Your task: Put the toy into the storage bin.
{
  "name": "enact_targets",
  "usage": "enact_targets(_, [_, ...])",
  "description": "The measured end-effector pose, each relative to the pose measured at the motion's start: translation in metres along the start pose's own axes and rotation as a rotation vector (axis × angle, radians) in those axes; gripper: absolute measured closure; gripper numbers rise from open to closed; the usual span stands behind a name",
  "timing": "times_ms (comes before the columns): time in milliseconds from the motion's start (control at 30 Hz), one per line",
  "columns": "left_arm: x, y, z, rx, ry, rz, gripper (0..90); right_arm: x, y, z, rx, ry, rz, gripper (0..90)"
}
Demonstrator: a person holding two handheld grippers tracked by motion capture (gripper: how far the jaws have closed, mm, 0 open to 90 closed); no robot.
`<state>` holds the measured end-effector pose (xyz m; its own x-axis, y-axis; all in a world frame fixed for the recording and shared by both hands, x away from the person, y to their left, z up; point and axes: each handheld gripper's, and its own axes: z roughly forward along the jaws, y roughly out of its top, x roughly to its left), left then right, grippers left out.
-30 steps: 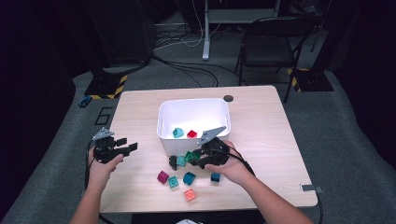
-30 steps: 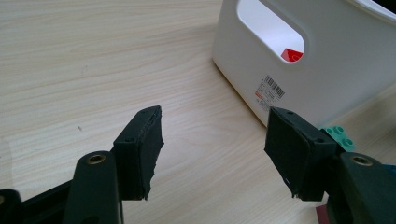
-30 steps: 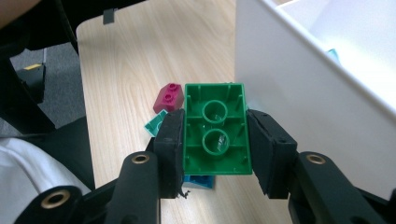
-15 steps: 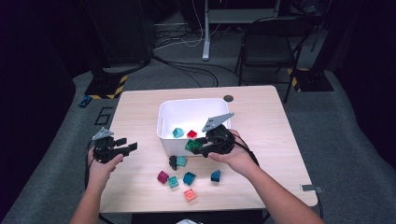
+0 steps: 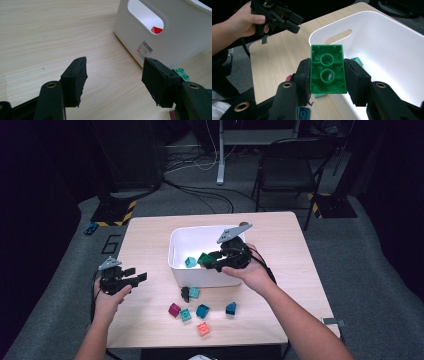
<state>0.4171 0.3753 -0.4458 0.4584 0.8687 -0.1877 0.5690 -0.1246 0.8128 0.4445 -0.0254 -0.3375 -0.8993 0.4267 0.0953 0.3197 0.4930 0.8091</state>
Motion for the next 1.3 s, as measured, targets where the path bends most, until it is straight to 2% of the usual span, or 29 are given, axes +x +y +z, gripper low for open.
enact_targets(333, [0.001,0.000,-0.002,0.007,-0.003,-0.006,36.4,-0.013,0.012,0.008,-0.011,-0.017,0.036,58.4])
enact_targets(367, [0.001,0.000,-0.002,0.007,-0.003,-0.006,36.4,-0.015,0.014,0.010,-0.012,-0.019,0.024,58.4])
enact_targets(433, [0.001,0.000,-0.002,0.006,-0.004,-0.007,36.4,-0.016,0.017,0.013,-0.009,-0.025,0.033,58.4])
enact_targets(567, [0.002,0.000,-0.002,0.006,-0.005,-0.004,36.4,-0.023,0.023,0.021,-0.009,-0.036,0.019,58.4])
enact_targets(733, [0.003,0.000,-0.002,0.005,-0.007,-0.007,36.4,-0.034,0.031,0.036,-0.001,-0.052,0.020,58.3])
enact_targets(900, [0.003,-0.001,-0.003,0.003,-0.005,-0.008,36.4,-0.041,0.037,0.050,0.010,-0.061,0.030,58.3])
enact_targets(1300, [0.005,-0.001,-0.005,-0.002,-0.006,-0.012,36.4,-0.054,0.049,0.083,0.027,-0.079,0.012,58.3])
